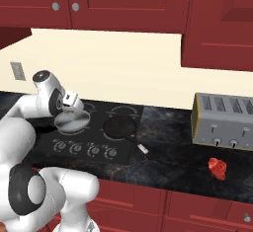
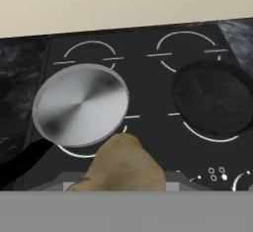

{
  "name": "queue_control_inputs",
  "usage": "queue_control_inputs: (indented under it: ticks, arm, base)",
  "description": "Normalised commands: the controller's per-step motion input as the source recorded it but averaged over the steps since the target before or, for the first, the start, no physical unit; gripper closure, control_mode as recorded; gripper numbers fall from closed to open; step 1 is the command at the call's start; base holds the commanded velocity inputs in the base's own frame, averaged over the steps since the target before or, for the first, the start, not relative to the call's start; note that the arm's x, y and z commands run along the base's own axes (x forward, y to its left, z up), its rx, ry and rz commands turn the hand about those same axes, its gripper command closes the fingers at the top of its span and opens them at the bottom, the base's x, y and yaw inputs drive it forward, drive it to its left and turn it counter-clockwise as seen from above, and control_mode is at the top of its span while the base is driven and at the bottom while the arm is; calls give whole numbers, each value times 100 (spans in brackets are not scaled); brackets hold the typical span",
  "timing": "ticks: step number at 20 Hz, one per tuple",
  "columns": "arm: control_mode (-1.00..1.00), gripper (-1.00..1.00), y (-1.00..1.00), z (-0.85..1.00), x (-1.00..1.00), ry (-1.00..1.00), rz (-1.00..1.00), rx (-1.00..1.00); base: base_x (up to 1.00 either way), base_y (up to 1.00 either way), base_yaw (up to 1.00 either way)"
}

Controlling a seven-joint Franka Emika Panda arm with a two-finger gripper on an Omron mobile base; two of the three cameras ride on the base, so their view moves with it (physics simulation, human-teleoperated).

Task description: Place both pans onto different burners. Then place the garlic and the steak on different pans.

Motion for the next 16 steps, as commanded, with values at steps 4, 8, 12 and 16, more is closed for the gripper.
queue_control_inputs:
  ticks: [4, 8, 12, 16]
  arm:
    - [-100, 100, 48, 0, 59, 7, 0, 0]
    - [-100, 100, 26, -3, 47, 4, 0, 0]
    - [-100, 100, 11, -31, 23, 0, 0, 0]
    - [-100, 100, 3, -45, 18, 0, 0, 0]
  base:
    - [0, 0, 0]
    - [0, 0, 0]
    - [0, 0, 0]
    - [0, 0, 0]
